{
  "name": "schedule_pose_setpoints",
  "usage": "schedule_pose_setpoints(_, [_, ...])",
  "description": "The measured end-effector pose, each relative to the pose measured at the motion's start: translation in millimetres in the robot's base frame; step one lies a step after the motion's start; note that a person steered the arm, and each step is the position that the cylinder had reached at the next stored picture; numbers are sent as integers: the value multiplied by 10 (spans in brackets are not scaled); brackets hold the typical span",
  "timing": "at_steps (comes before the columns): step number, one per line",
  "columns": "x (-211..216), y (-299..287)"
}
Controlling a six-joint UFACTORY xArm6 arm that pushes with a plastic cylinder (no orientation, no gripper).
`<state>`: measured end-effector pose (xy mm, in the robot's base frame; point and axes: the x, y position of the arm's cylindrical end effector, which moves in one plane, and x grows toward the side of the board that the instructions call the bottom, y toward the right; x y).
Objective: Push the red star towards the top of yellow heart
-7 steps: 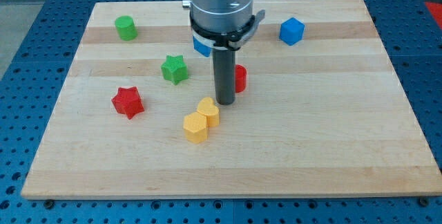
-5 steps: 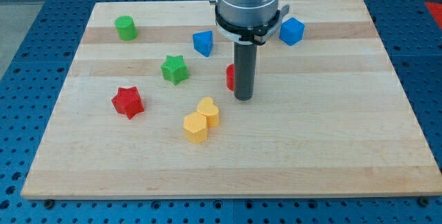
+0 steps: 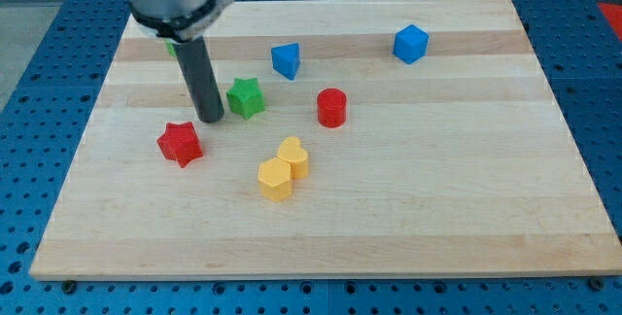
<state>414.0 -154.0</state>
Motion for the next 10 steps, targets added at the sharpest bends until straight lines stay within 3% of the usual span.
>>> schedule_pose_setpoints(1, [-67, -382])
schedule_pose_setpoints(3, [339, -885])
schedule_pose_setpoints(7, [754, -474])
schedule_pose_setpoints(10, [673, -292])
